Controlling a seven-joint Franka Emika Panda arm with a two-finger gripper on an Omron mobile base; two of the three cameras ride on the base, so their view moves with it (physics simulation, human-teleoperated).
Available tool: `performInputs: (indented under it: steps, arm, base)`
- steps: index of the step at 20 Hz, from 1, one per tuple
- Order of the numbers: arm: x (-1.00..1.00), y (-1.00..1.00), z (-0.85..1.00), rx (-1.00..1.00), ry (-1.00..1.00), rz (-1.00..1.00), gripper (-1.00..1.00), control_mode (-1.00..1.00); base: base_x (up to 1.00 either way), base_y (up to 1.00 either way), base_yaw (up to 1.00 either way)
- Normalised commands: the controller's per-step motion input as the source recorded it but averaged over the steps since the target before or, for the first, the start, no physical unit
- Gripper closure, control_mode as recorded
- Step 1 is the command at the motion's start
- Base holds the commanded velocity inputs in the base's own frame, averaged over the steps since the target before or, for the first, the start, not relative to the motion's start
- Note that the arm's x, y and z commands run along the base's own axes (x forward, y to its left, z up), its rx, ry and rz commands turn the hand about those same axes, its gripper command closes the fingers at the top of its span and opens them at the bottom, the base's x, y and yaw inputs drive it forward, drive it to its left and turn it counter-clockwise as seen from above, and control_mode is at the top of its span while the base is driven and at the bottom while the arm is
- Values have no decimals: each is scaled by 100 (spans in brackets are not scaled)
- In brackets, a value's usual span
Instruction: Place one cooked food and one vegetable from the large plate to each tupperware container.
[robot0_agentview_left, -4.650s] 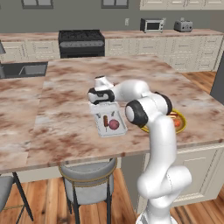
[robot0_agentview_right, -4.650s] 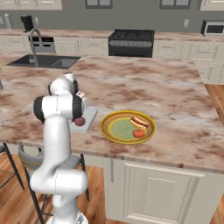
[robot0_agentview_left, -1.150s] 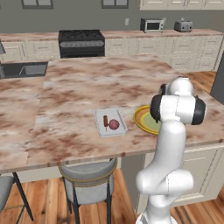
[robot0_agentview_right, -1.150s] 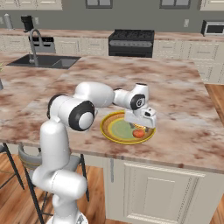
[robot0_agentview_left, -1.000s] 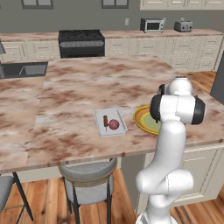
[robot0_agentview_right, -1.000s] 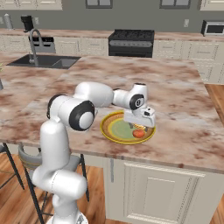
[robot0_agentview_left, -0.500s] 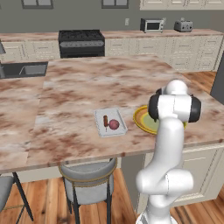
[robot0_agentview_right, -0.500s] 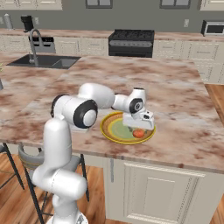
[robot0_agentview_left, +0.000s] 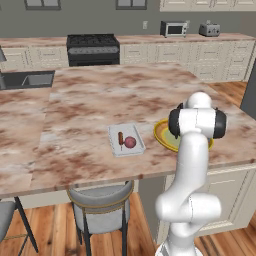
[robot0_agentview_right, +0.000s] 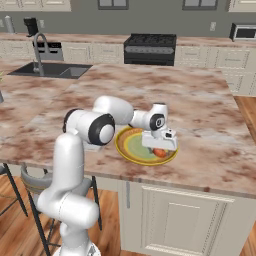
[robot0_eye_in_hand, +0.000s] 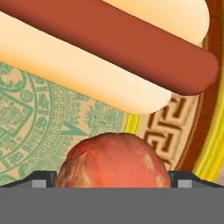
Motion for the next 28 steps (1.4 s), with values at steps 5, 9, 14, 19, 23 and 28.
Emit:
performInputs:
  steps: [5, 9, 14, 19, 23, 28]
  arm:
    - [0, 0, -6, 0, 0, 0, 100, -100]
    - [0, 2, -6, 0, 0, 0, 100, -100]
    - [0, 0, -2, 0, 0, 0, 100, -100]
    - [-34, 29, 52, 0, -3, 0, 100, -100]
    - [-54, 99, 83, 0, -1, 3, 100, -100]
    - [-63, 100, 84, 0, 0, 2, 100, -100]
  base:
    - [0, 0, 0]
    - [0, 0, 0]
    - [0, 0, 0]
    - [0, 0, 0]
    - [0, 0, 0]
    - [0, 0, 0]
